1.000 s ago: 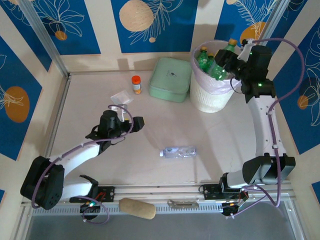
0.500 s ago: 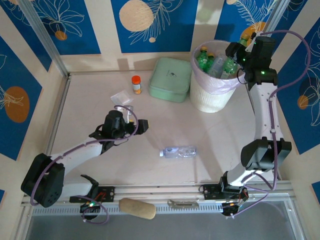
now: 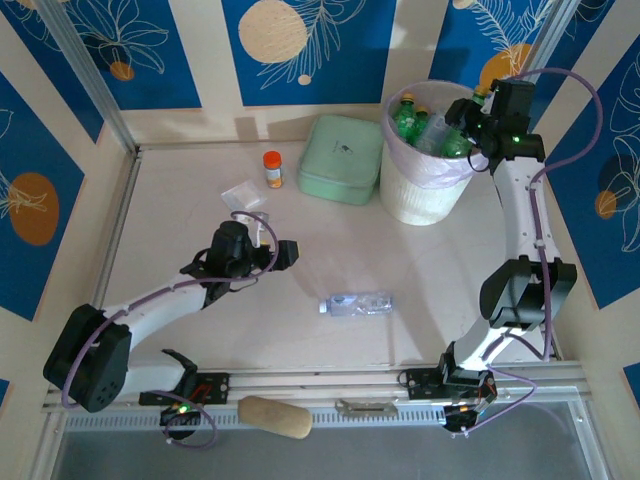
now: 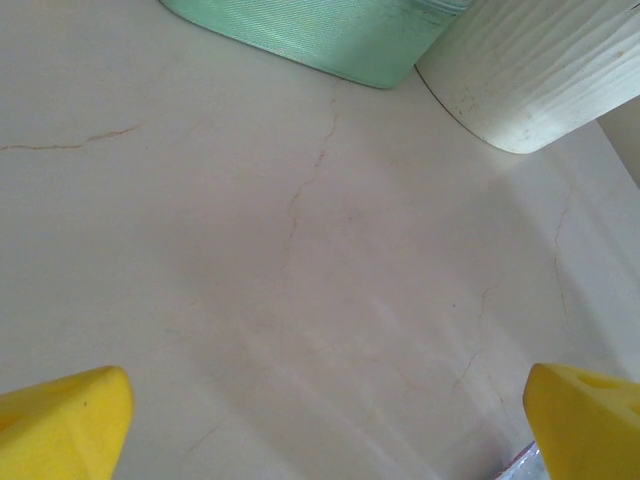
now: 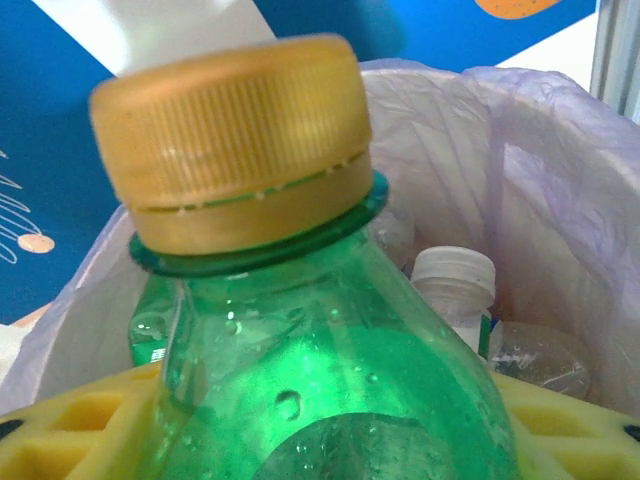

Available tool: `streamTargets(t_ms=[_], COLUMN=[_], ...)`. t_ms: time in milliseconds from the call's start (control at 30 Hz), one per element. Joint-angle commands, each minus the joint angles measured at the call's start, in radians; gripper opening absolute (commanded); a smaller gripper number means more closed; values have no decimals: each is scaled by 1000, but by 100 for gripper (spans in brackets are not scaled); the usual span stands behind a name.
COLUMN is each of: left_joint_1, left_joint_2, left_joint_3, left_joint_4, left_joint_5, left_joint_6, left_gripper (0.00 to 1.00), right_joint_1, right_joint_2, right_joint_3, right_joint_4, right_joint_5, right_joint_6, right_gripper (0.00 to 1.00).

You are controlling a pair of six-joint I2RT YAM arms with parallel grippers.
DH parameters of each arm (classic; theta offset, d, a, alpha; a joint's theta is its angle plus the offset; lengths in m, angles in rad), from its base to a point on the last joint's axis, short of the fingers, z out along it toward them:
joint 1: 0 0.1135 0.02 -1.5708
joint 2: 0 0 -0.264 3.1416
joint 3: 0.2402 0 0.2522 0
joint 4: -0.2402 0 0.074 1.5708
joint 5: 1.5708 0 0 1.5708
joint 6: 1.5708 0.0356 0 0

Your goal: Put the plastic bottles in the bin

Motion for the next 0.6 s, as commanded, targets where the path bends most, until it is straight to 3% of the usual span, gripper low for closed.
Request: streamTargets(t_ms=[0, 233, 400, 567], left_joint_1=[-11, -13, -17, -23], left_joint_2=[12, 21, 32, 44], left_joint_3=[32, 41, 49, 56], left_joint_4=[-12, -10, -9, 2], left_joint_5=[-12, -8, -5, 2], left_joint_6=[27, 25, 25, 22], left_gripper=[100, 100, 100, 100], right_joint_1=[-3, -3, -3, 13], right_joint_2=[-1, -5, -35, -62], right_joint_3=[43, 115, 132, 111], right_joint_4=[-6, -46, -35, -33], right_joint_5=[34, 87, 124, 80], right_joint_6=[-13, -73, -109, -126], right_gripper=[71, 86, 88, 89])
